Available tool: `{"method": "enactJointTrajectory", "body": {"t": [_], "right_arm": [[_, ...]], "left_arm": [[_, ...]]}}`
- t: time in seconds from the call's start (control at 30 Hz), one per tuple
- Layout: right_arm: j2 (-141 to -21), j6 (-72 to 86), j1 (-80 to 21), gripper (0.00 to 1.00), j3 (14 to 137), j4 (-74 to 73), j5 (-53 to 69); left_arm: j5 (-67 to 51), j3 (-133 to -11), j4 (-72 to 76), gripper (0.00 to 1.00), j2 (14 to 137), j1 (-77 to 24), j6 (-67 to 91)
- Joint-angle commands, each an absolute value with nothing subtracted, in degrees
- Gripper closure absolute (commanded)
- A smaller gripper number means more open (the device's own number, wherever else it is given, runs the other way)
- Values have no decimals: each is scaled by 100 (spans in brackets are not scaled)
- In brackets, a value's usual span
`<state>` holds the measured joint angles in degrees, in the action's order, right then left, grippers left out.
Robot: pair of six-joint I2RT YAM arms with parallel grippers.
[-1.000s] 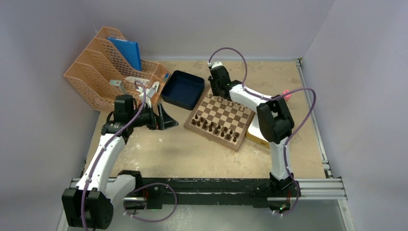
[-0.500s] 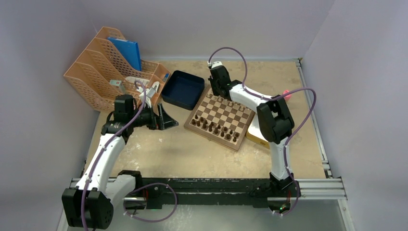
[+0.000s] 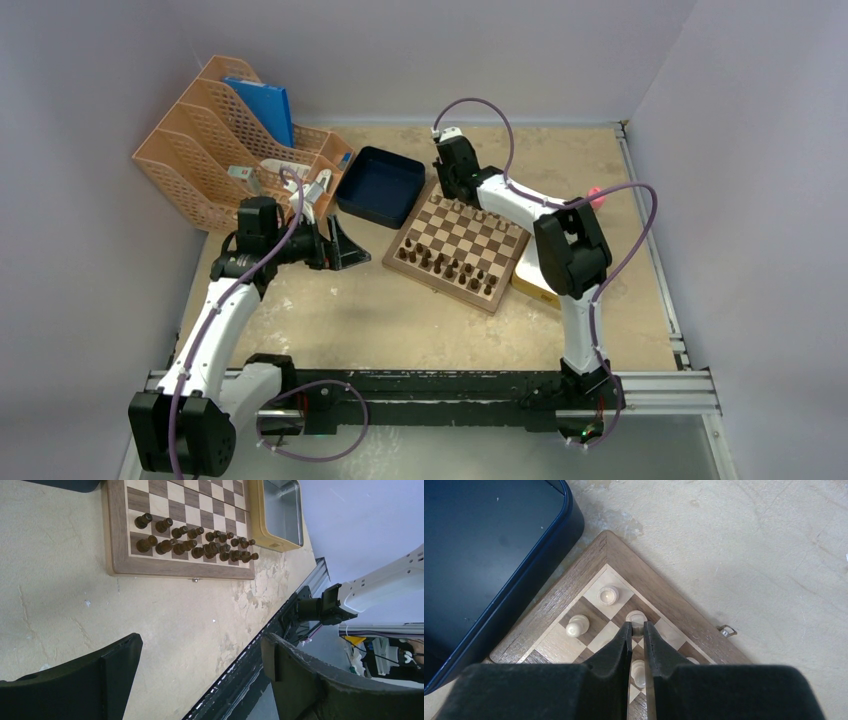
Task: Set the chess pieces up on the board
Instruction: Adjust the chess piece on the chessboard.
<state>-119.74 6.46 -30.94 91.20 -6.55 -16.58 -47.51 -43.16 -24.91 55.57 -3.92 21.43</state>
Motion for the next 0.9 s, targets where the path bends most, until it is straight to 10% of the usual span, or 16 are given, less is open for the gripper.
{"method": "enactJointTrajectory", "body": {"t": [0.0,0.87], "right_arm": [[-11834,710,-3050,86,9390,-708,-1706],[-11896,864,-3017,85,9397,-784,-1439]], "left_arm": [[-4781,-4342,-2294,10,5431,-413,2037],[-4742,-4351,-2285,10,5414,-413,2052]]}}
